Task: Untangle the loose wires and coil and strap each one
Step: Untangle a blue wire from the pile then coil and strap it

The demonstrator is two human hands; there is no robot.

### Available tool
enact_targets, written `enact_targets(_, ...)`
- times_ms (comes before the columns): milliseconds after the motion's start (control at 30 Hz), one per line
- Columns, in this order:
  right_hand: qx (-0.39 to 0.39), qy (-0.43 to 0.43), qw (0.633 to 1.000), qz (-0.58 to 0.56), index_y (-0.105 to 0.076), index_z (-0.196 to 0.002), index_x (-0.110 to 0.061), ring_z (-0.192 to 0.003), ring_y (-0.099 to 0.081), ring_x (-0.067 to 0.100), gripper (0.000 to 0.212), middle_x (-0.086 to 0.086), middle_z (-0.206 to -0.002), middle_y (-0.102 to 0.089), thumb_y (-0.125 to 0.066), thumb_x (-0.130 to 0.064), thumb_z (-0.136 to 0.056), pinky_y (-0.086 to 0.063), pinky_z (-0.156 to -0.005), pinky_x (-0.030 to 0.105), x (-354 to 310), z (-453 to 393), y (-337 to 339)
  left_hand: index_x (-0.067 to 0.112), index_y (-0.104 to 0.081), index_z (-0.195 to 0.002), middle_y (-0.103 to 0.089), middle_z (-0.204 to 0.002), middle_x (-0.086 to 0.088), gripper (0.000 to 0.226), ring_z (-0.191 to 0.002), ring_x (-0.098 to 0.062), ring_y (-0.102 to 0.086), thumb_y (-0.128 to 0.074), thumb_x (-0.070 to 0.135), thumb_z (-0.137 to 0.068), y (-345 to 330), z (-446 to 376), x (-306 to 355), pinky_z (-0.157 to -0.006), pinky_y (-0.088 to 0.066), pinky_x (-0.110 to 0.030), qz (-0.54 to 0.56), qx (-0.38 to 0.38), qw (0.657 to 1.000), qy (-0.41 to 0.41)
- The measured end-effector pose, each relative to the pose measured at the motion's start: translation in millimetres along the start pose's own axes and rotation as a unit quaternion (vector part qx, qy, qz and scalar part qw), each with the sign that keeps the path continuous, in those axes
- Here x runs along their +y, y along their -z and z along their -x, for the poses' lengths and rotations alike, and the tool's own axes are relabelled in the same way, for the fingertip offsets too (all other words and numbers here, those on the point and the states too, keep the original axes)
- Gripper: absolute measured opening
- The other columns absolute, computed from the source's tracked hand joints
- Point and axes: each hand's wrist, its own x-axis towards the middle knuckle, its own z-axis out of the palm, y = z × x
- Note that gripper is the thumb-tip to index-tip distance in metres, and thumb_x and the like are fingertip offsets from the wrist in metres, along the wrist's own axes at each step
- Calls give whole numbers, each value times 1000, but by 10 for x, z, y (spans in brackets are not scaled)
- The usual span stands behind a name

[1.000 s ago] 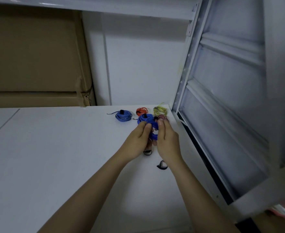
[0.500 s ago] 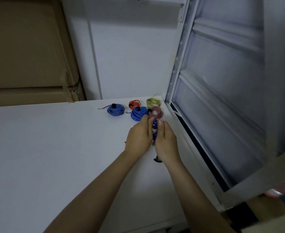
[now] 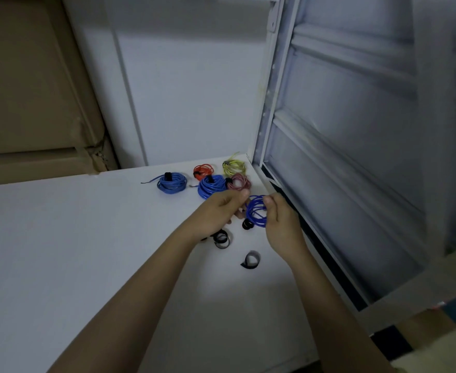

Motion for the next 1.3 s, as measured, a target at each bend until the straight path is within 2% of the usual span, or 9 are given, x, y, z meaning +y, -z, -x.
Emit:
enact_targets(133,-23,1,1000,-19,-55,-92,-1,-70,-53,21,27,13,-81,-61,-37,-18,-103,-40,-64,33,-20,-26,-24,2,-59,-88,-57,-76,-14,32,-68,-13,-50,-54,33,-96,-32,-85,18,-65,-41,-29,-77,-35,996,-27)
enact_targets(267,-33,14,999,-25,-57,-96,-4,-65,-50,7,28,4,-78,-59,-36,-20,-103,-36,-61,29,-50,-64,-47,8,-50,-84,-54,-67,-2,22,-60,-14,-50,-45,22,-101,-106,-96,19,-58,-39,-29,-136,4,988,-79)
enact_targets(400,-82,23,996,-10,-52,-100,-14,-59,-48,-7,22,-12,-71,-48,-32,-25,-104,-33,-55,14,-73,-138,-55,5,-44,-90,-51,-70,-5,19,-60,-14,-49,-38,18,-103,-137,-136,0,-58,-38,-28,-104,54,989,-93)
enact_targets(567,-149,22,988,24,-46,-105,-8,-72,-50,14,26,2,-83,-54,-30,-29,-103,-40,-67,33,-63,-227,-12,11,-39,-84,-39,-71,0,23,-62,-9,-36,-37,22,-103,-102,-225,85,-56,-30,-20,15,37,999,-5)
enact_targets(733,-143,60,986,63,-43,-95,-18,-70,-52,-7,13,-14,-80,-50,-33,-21,-103,-38,-58,8,-77,-287,10,14,-50,-83,-50,-77,0,32,-76,-13,-47,-31,27,-104,-25,-300,167,-72,-37,-26,167,-9,981,94)
enact_targets(833,-135,58,989,26,-46,-99,-13,-67,-53,-17,15,-15,-82,-51,-33,-18,-103,-37,-57,3,-104,-297,28,16,-52,-81,-54,-82,2,32,-80,-13,-47,-33,28,-104,-9,-327,134,-71,-36,-24,160,8,985,64)
enact_targets(967,-102,79,991,16,-51,-98,-12,-71,-51,-17,21,-18,-77,-51,-33,-19,-104,-35,-62,1,-118,-282,19,14,-51,-78,-50,-70,3,36,-62,-7,-42,-33,30,-104,-34,-326,138,-61,-35,-22,166,27,985,30)
enact_targets(1100,-63,42,996,-41,-54,-104,-10,-65,-56,-12,22,-11,-82,-56,-33,-18,-103,-39,-56,3,-117,-231,-51,-2,-53,-100,-59,-95,-23,42,-87,-28,-58,-31,33,-104,-133,-335,158,-86,-45,-38,45,66,997,-10)
enact_targets(1300,-17,-59,993,-104,-53,-105,-11,-64,-58,11,22,-1,-81,-58,-34,-22,-103,-52,-61,37,-111,-166,-146,-2,-51,-100,-51,-83,-11,34,-76,-17,-48,-29,23,-105,-243,-287,116,-73,-38,-29,-11,90,995,-50)
